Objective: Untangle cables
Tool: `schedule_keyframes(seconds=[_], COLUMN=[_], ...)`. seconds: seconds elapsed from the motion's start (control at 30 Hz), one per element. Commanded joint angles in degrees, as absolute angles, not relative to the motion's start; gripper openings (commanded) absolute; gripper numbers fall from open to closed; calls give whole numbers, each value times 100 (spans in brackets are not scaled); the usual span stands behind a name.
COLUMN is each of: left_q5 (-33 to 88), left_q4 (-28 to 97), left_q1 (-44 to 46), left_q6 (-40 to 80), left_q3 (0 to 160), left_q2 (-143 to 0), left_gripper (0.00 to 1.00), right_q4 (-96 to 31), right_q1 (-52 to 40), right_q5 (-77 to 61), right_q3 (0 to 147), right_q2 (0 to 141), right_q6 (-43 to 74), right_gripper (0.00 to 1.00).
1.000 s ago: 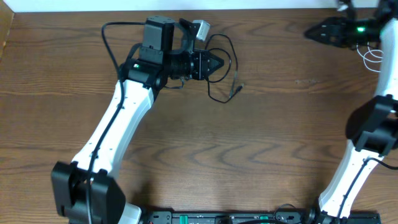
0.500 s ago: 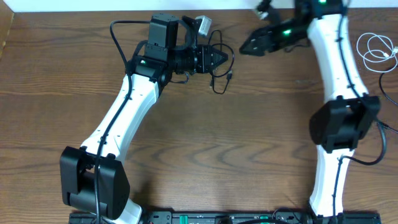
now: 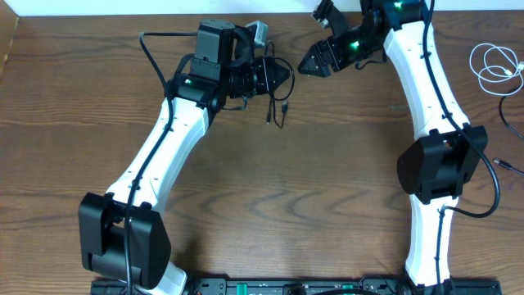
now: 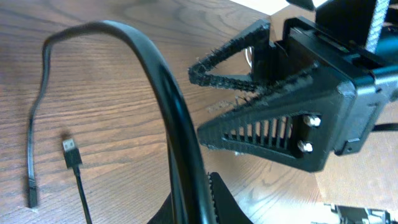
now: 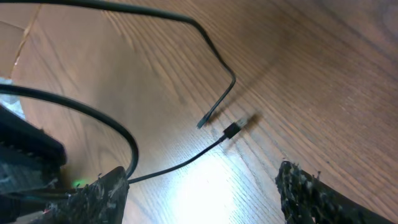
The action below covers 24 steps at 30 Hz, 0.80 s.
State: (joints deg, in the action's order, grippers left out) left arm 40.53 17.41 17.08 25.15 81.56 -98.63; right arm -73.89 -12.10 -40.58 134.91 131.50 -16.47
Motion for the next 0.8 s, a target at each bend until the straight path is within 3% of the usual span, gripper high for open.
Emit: schedule_keyframes(seconds=[0.0, 0.2, 0.4, 0.57, 0.77], left_q5=[3933, 3933, 3935, 3935, 3968], left_q4=[1726, 1723, 1726, 1673, 1330], left_q1=[1706, 1706, 1706, 1706, 1706], left_q6=[2587, 2762, 2821, 2821, 3068], left_q3=[8235, 8235, 8235, 8235, 8237], left_q2=[-9845, -9845, -9845, -9845, -9843], left_gripper=[8, 8, 8, 8, 7], right_q4=[-7389, -7210, -6818, -6772, -6871], right_q1=[-1249, -1588, -1780, -1815, -1817], right_q5=[-4281, -4209, -3922, -2650, -1531], right_q3=[13526, 13520, 13520, 13520, 13491], right_q2=[12949, 13063, 13260, 13279, 13310], right_q6=[-1586, -1459, -711, 344, 836], right_gripper=[74, 74, 64, 54, 45])
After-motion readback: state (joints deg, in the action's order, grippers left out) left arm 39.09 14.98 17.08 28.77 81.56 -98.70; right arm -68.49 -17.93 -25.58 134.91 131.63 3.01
